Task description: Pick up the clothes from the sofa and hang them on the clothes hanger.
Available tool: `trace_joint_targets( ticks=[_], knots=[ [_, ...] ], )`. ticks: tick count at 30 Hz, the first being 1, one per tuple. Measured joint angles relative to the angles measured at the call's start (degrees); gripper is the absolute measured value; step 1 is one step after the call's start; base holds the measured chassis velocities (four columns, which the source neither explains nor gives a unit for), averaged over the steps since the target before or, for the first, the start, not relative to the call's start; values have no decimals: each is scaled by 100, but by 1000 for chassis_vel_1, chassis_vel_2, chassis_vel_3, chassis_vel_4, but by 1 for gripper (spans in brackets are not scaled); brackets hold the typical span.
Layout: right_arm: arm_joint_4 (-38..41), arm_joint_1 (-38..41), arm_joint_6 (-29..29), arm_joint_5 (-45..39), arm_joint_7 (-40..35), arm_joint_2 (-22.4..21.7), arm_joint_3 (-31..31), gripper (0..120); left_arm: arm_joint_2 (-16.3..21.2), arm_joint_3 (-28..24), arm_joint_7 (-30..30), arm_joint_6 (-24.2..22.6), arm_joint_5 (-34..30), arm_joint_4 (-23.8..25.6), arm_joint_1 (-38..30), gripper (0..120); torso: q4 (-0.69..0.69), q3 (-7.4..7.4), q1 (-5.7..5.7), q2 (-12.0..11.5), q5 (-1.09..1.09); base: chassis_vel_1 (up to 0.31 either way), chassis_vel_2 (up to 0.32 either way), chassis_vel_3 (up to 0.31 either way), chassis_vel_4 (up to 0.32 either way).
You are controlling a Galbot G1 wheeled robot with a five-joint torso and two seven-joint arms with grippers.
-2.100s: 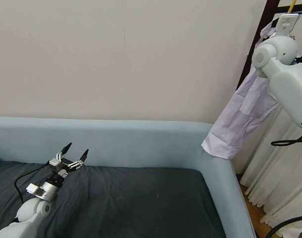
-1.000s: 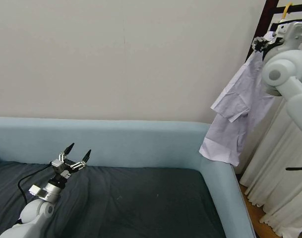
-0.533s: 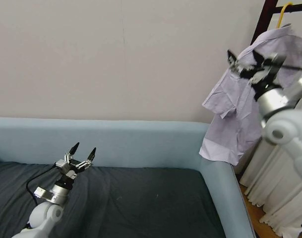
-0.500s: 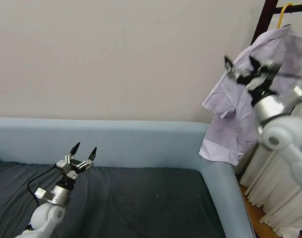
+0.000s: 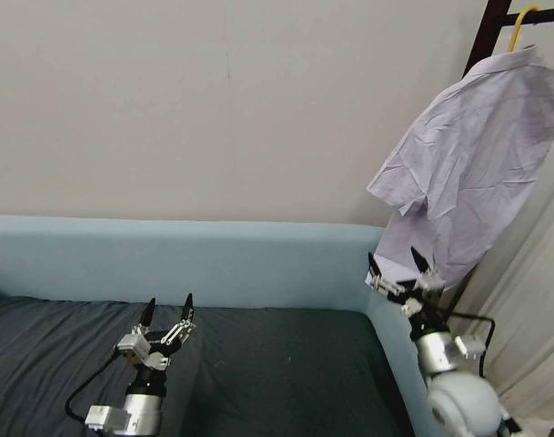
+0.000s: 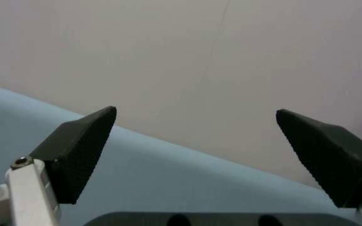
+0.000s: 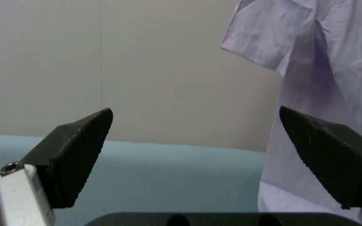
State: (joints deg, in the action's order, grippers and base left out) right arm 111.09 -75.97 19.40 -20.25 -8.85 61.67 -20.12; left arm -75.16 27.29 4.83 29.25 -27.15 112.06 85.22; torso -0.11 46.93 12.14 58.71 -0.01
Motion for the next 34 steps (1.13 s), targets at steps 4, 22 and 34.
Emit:
trace_joint_targets(
  ticks=[4, 22, 34],
  knots=[
    [39, -831, 355, 671, 122, 573, -200, 100, -171, 17, 37, 269, 334, 58, 456, 100, 2, 0, 0, 0, -1, 0, 0, 0, 0],
    [612, -1354, -775, 987, -609, 753, -234, 100, 168, -86, 904, -152, 927, 9, 894, 100, 2, 1, 1, -1, 0, 0, 0, 0, 0],
    [605, -1325, -776, 963, -609, 739, -224, 100, 172, -90, 879, -152, 902, -4, 878, 100, 2, 2, 1, -1, 0, 0, 0, 0, 0]
  ],
)
